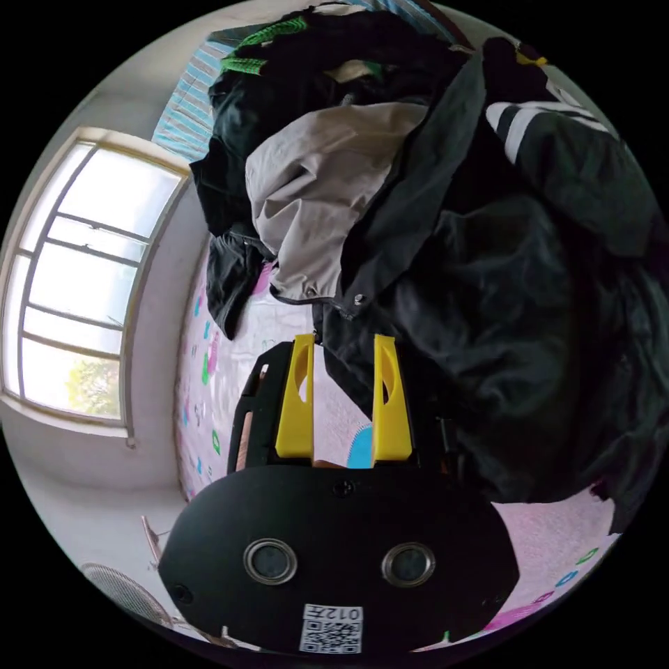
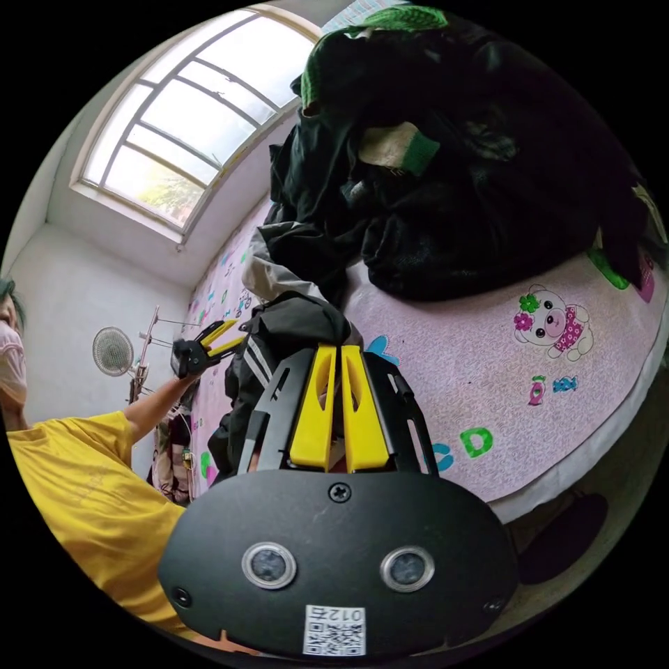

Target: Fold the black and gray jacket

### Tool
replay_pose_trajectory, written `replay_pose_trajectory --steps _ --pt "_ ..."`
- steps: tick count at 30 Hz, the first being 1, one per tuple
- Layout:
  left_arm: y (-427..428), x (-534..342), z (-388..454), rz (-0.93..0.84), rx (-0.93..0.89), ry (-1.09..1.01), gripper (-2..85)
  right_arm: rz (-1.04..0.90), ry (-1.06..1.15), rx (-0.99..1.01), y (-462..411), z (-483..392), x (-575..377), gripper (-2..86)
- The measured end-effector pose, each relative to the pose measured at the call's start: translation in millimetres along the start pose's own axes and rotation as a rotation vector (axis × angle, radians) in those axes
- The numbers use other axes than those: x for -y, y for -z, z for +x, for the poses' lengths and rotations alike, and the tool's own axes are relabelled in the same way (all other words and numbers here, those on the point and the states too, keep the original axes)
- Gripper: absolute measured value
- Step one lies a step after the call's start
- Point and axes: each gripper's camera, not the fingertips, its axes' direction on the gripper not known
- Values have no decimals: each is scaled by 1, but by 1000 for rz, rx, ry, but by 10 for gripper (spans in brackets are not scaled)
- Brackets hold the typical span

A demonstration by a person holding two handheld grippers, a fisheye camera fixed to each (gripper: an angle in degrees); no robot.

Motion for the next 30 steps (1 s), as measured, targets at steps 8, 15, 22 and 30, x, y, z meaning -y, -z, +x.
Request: replay_pose_trajectory --steps 8,15,22,30 --pt "-6 42 2 162 83 -147 77 -26 -17 -11 6 16 14 5" --pt "-7 66 -25 110 -67 -71 0 38 80 -16 34 -10 6 5" --pt "133 -10 -139 231 -83 632 -5 211 370 35 102 -100 15 4" --pt "388 -99 -172 334 239 890 -5 499 734 211 228 -243 17 5"
